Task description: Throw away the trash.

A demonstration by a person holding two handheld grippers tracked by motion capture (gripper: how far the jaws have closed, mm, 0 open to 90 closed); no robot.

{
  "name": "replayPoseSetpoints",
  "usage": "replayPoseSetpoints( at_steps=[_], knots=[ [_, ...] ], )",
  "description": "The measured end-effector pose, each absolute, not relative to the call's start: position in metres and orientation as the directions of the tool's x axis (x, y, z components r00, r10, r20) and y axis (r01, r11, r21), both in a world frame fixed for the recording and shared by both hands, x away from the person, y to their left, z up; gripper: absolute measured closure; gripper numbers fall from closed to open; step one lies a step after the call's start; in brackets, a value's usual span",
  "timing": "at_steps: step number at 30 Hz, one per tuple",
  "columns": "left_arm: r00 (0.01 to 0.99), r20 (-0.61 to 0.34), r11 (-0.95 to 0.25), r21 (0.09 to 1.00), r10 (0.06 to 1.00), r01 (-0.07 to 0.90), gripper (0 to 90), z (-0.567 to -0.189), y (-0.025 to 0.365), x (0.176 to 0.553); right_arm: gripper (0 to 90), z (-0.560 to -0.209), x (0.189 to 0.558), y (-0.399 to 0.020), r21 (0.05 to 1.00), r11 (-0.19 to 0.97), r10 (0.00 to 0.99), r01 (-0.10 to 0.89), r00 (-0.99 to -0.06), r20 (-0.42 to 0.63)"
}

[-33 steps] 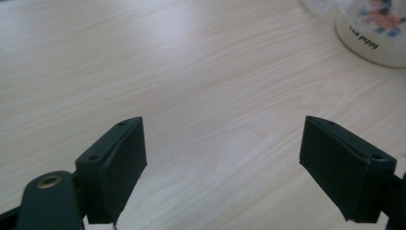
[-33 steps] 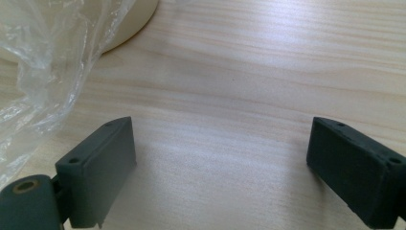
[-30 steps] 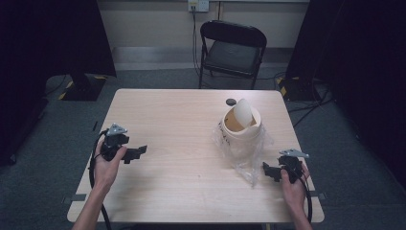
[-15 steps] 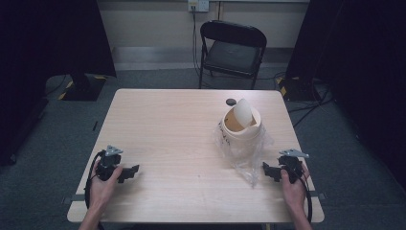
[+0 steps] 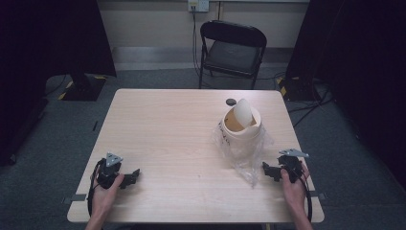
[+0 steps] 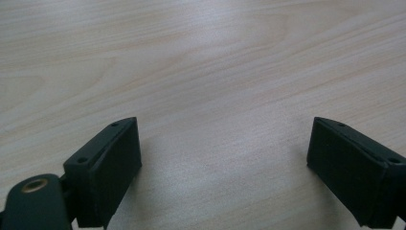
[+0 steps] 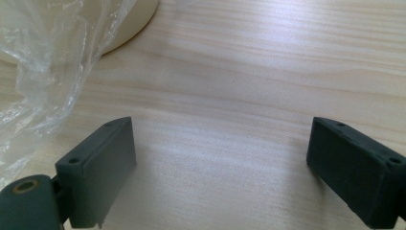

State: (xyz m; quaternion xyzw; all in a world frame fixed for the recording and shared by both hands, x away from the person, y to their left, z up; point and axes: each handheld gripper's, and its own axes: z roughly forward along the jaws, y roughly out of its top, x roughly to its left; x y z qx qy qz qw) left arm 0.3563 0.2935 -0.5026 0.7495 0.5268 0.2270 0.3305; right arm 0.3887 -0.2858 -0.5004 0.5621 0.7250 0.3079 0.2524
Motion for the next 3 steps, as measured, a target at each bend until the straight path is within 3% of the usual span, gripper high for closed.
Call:
replayPoseSetpoints(
  at_steps=[3],
  knots=[
    [0.341,-0.007,-0.226,0.735,0.94,0.639,10.5,-0.5027,0.2934,0.3562,8.6,-0.5004,0.3887,-0.2858,0.73,0.178,0.97,0.66,-0.241,-0.02]
  ],
)
